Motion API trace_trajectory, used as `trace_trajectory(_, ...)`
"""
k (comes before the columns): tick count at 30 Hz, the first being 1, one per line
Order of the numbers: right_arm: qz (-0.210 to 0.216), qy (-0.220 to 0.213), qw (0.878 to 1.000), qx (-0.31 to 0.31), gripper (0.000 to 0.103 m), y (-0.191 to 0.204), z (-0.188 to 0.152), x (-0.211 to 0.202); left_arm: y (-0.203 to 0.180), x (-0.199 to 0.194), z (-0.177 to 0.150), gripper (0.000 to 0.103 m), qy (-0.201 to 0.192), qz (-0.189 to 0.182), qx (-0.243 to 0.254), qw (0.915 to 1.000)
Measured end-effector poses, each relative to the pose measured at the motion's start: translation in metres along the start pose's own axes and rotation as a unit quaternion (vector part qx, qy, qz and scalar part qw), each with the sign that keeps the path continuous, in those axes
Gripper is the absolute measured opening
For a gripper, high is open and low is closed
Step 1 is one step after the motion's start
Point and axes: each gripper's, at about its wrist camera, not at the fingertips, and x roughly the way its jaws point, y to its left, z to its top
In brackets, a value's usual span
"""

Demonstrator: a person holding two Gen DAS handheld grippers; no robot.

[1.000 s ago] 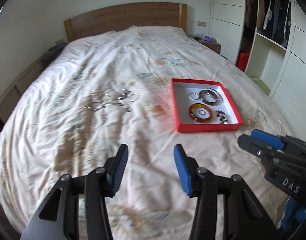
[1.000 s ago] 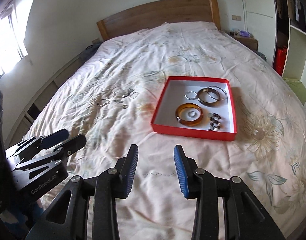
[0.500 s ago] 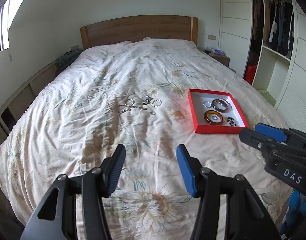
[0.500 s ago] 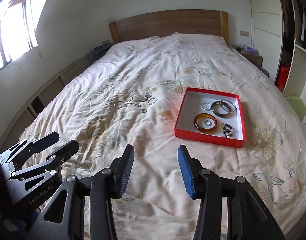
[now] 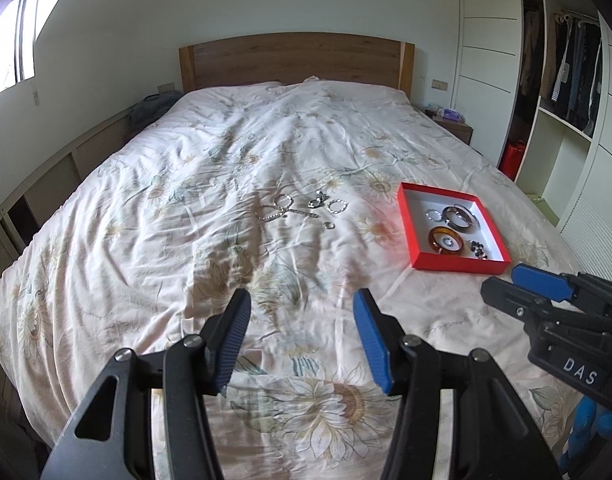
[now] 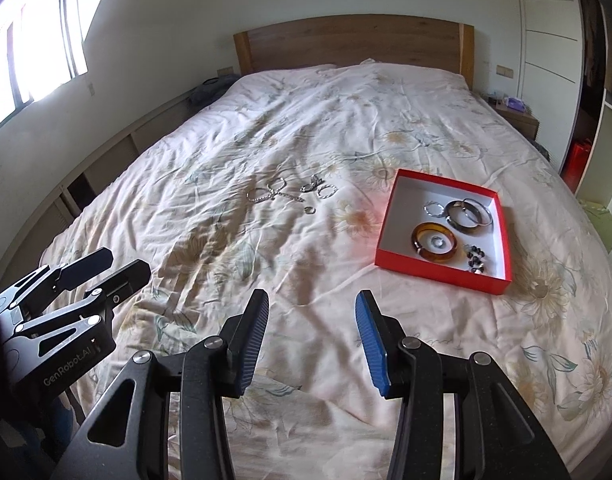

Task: Organize jewelry
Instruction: 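Open both tools in the red box and withdraw them, then move the right tool to the small silver ring and close on it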

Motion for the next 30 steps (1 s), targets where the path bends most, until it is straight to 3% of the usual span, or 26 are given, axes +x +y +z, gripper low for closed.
trace_trajectory(7,0.006,0.024,1.0,0.0,0.045,-0.002,0.0,0.026,0.004,0.027,-0.002,0.051,0.029,-0.002,-0.001,0.9996)
trace_trajectory(19,0.02,0.074,0.997,-0.003,0.045,-0.013,0.015,0.105,0.033,0.111,-0.009,0.051,0.095,-0.014,-0.043,0.9945)
trace_trajectory(30,0.063,0.086,0.994,-0.007,0.041,-0.017,0.066,0.195,0.055,0.197,0.029,0.051,0.113,-0.02,-0.063,0.9914)
